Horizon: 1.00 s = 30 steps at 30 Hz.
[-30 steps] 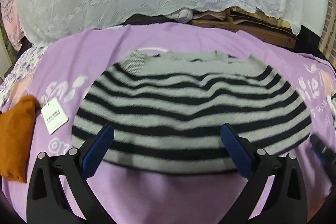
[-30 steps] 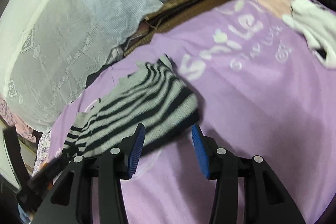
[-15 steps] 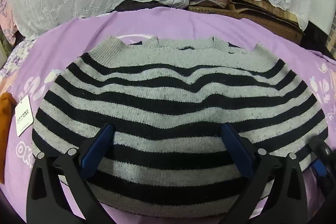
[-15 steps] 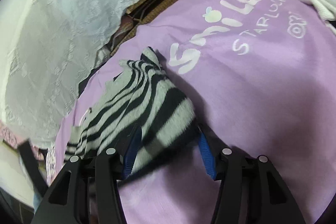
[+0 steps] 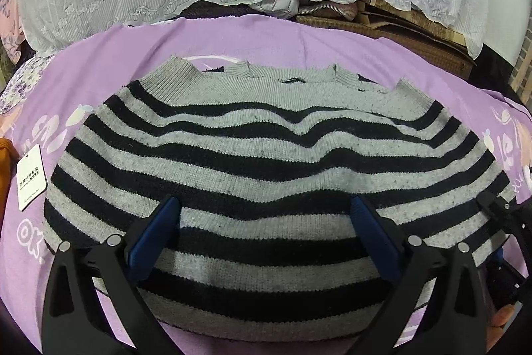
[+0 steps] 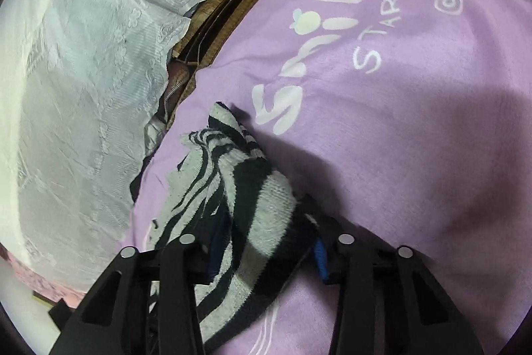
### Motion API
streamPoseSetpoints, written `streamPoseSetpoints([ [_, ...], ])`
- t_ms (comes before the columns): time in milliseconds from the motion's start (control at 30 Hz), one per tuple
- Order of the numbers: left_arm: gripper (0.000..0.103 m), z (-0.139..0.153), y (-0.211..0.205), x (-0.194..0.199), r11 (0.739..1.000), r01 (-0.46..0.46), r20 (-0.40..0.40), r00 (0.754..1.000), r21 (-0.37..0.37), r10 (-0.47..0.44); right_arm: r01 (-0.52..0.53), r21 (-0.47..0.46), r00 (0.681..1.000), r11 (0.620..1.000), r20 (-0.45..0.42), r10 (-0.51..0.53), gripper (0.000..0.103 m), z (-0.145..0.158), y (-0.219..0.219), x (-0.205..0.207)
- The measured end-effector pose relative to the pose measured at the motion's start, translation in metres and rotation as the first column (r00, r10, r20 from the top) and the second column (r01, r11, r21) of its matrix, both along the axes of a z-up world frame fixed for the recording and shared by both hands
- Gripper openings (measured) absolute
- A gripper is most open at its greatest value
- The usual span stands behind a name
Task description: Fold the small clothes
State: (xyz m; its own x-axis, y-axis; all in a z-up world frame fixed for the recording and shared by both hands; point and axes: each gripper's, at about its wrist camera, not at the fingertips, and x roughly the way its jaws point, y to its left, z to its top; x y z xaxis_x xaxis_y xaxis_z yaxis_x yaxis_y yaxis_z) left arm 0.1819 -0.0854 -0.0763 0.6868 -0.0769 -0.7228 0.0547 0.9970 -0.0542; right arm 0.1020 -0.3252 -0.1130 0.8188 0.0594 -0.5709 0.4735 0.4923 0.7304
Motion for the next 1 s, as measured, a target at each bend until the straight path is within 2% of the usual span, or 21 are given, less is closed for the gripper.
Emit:
streamPoseSetpoints([
  [100, 0.099, -0.001, -0.001, -0.001, 1.0, -0.003, 0.002, 1.0, 0.006, 0.003, -0.01, 0.043, 1.0, 0.999, 0.02, 0.009, 0.039, 0.003, 0.0, -0.005],
  [200, 0.099, -0.001, -0.003, 0.0, 1.0, -0.005, 0.003, 1.0, 0.014, 0.005, -0.063, -0.005, 0.998, 0.998, 0.012, 0.063, 0.039, 0.007, 0.0, 0.008],
  [267, 0.099, -0.001, -0.004, 0.0, 1.0, -0.005, 0.003, 1.0, 0.02, 0.005, -0.047, 0.035, 0.999, 0.998, 0.007, 0.047, 0.036, 0.0, -0.007, 0.013],
  [333, 0.099, -0.001, -0.003, 0.001, 1.0, -0.005, 0.0, 1.0, 0.021, 0.005, -0.058, 0.013, 0.998, 0.998, 0.007, 0.058, 0.037, 0.005, -0.008, 0.016],
  [400, 0.099, 0.001, -0.003, 0.001, 1.0, -0.004, -0.01, 1.0, 0.019, 0.004, -0.053, 0.01, 0.999, 0.999, 0.01, 0.053, 0.032, 0.006, -0.007, 0.014],
  [500, 0.099, 0.01, 0.002, 0.002, 1.0, 0.016, -0.031, 0.999, 0.014, -0.016, -0.06, -0.012, 0.998, 0.998, 0.03, 0.06, 0.03, 0.013, -0.005, 0.012],
  [600, 0.099, 0.022, 0.013, 0.005, 0.999, -0.01, 0.008, 1.0, 0.047, 0.01, -0.062, -0.064, 0.997, 0.996, 0.031, 0.064, 0.031, 0.019, 0.001, 0.013],
  [667, 0.099, 0.026, 0.022, 0.01, 0.998, -0.043, 0.025, 0.999, 0.037, 0.042, -0.062, -0.06, 0.998, 0.996, 0.016, 0.063, 0.037, 0.017, 0.0, 0.014],
  [733, 0.099, 0.017, 0.029, 0.02, 0.998, -0.061, -0.017, 0.998, 0.014, 0.061, -0.048, -0.013, 0.999, 0.999, 0.002, 0.048, 0.036, 0.009, -0.007, 0.015],
  [800, 0.099, -0.007, 0.026, 0.032, 0.998, -0.056, -0.087, 0.994, 0.037, 0.059, -0.053, -0.029, 0.999, 0.998, 0.002, 0.053, 0.035, 0.01, -0.006, 0.016],
  [900, 0.099, -0.008, 0.021, 0.03, 0.996, -0.056, -0.058, 0.996, 0.074, 0.061, -0.054, -0.054, 0.998, 0.997, 0.008, 0.054, 0.031, 0.012, -0.003, 0.016],
  [1000, 0.099, -0.007, 0.028, 0.028, 0.998, -0.057, -0.057, 0.997, 0.029, 0.058, -0.065, -0.094, 0.997, 0.993, 0.03, 0.068, 0.029, 0.02, 0.002, 0.015],
])
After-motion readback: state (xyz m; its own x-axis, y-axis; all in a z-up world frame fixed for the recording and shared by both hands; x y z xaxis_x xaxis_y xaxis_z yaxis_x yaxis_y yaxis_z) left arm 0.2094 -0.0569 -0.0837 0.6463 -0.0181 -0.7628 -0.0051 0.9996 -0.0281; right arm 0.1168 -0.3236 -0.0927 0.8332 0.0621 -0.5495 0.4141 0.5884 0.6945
